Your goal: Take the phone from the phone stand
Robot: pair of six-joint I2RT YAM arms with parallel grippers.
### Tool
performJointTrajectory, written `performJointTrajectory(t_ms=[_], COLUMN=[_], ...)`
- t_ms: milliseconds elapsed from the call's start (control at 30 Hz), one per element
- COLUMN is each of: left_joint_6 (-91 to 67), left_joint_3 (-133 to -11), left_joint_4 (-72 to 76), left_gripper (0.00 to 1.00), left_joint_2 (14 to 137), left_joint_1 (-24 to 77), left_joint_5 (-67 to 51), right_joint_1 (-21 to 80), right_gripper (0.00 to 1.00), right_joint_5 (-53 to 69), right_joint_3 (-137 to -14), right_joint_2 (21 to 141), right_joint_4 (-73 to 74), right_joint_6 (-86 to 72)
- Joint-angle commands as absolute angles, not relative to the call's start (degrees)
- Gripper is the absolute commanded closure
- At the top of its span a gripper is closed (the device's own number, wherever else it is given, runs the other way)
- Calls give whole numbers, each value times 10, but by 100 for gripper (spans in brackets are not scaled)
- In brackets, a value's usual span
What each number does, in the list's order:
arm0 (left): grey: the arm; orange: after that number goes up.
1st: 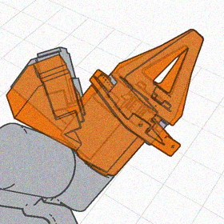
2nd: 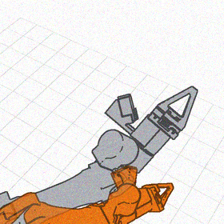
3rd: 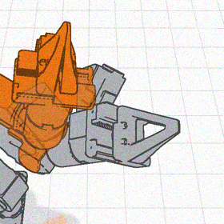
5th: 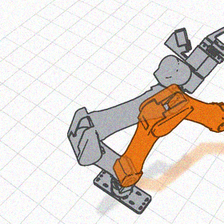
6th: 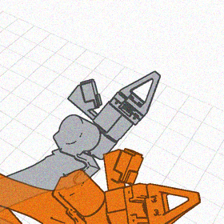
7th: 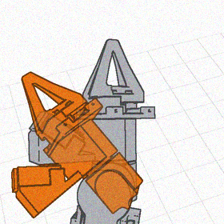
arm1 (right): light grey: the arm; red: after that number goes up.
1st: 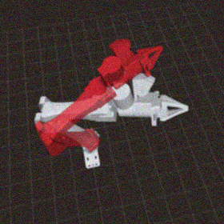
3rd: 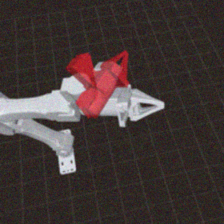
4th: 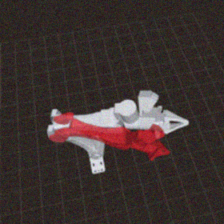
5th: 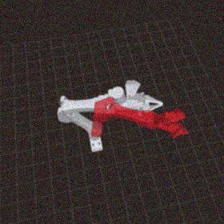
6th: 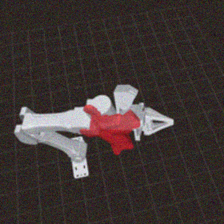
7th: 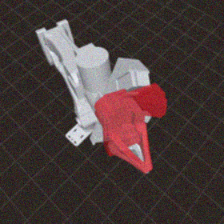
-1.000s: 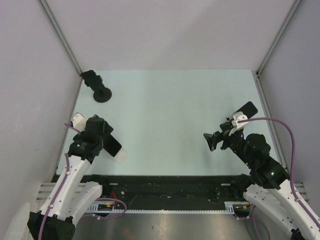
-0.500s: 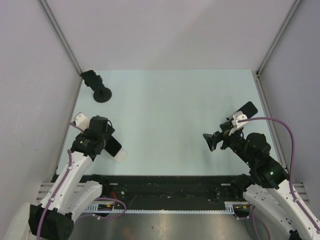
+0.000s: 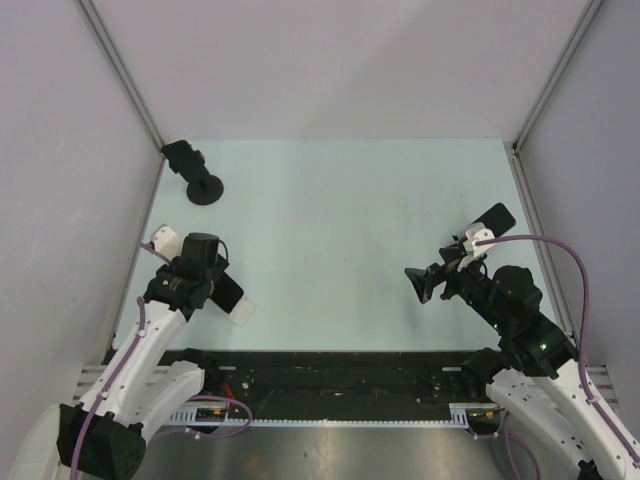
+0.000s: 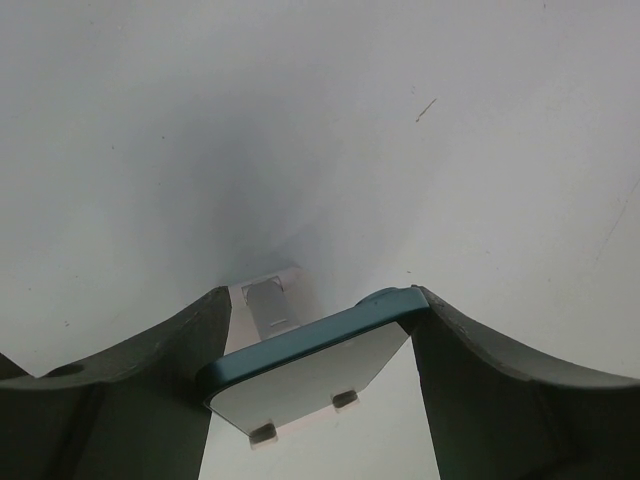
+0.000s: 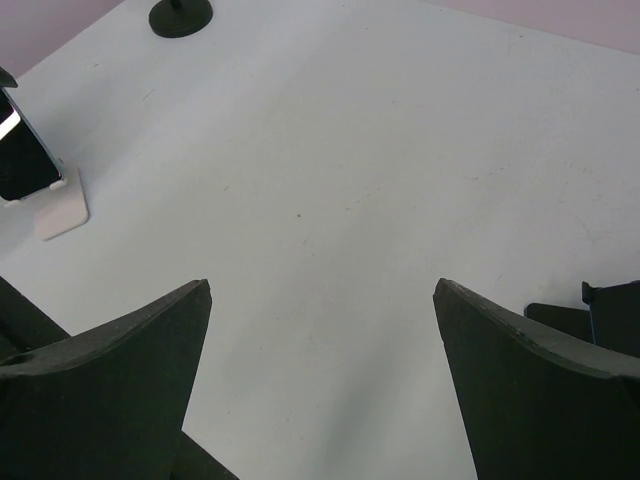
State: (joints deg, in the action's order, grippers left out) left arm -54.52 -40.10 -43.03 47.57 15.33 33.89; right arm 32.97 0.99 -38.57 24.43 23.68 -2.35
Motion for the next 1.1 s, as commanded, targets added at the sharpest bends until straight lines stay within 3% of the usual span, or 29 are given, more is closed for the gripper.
performJointTrajectory(t_ms=[0,433,800,1067], left_joint_6=[-545,-501,-454,-383], left_joint_3=[-431,-444,-446,-475], left_joint_4=[-432,-430,-414,-391], left_gripper=[34,81,95,98], left_joint_2=[468,454,432,441], left_joint_1=[158,158,158,158], left_joint_5=[364,377,341,269], right_joint_1=[327,327,327,327], right_gripper=[0,0,0,0], right_joint_5=[18,33,54,96], right_joint_3=[-385,-385,-385,-384], right_joint_2=[236,234,232,232], right_joint_4=[214,215,207,181], right_joint_6=[-18,-13,-12,-27])
